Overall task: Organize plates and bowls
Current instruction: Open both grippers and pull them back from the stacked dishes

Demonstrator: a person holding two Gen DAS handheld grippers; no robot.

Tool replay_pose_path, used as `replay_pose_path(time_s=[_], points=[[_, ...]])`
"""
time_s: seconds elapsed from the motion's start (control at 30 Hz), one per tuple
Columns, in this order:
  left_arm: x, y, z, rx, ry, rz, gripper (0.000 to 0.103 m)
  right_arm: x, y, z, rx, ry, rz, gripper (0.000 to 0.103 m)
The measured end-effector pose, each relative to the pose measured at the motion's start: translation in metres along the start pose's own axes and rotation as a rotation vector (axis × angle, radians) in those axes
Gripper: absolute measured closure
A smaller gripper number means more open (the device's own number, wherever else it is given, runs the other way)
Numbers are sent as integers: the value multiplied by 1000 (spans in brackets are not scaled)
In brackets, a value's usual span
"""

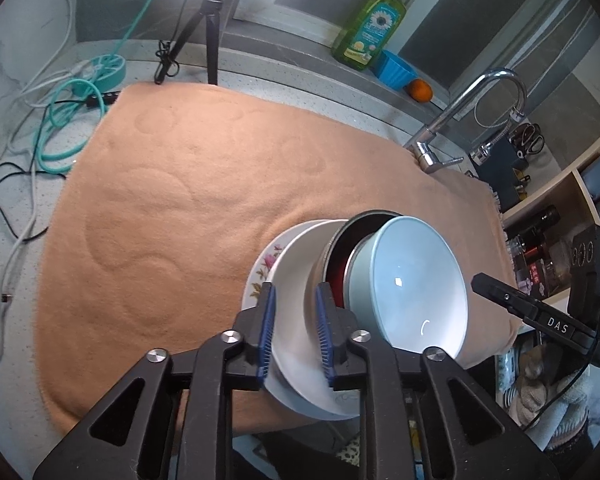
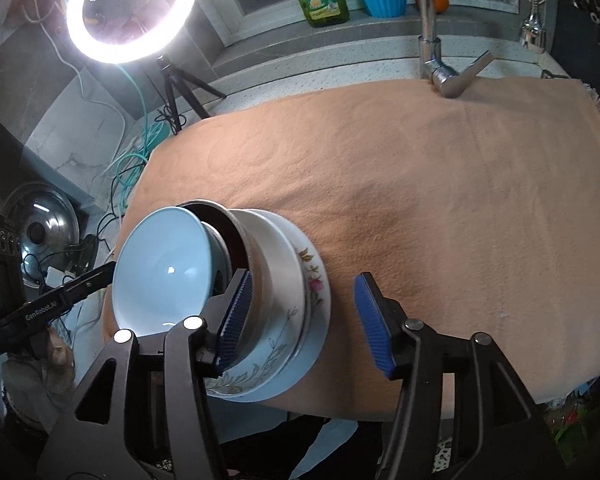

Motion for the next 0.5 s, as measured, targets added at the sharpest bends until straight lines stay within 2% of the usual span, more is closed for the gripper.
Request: replay_pose_path(time_s=[0.07,0.13,0.17,0.23,0.27,0.33,0.5], points=[[5,4,0,-12,8,15,72,-3,4,-1,-18,1,-19,32],[9,9,0,-24,11,28,60,-5,8,-2,-43,9,-33,25],[11,12,0,-33,10,37,57,-5,9,-3,-51,17,-47,24],[14,17,0,-50,10,59,40,-6,13,-4,-65,31,-76,20],[17,20,1,-60,13,69,36,-6,14,-5,-74,37,-88,15],[20,24,1,-70,15,72,31,-6,19,-5,-99,50,-110,13],[19,29,-4,-68,-12,108,31,3,28,-8,-127,83,-132,7]])
Point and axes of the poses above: each gripper's, at about its wrist camera, not at the fingertips, and y roughly against the way its jaws point, x to its left, z to its top, the point moved 4 cm from there along -y, roughly the way its jaws point, and after that the axes turned 1 degree about y, right-handed, at the moved point
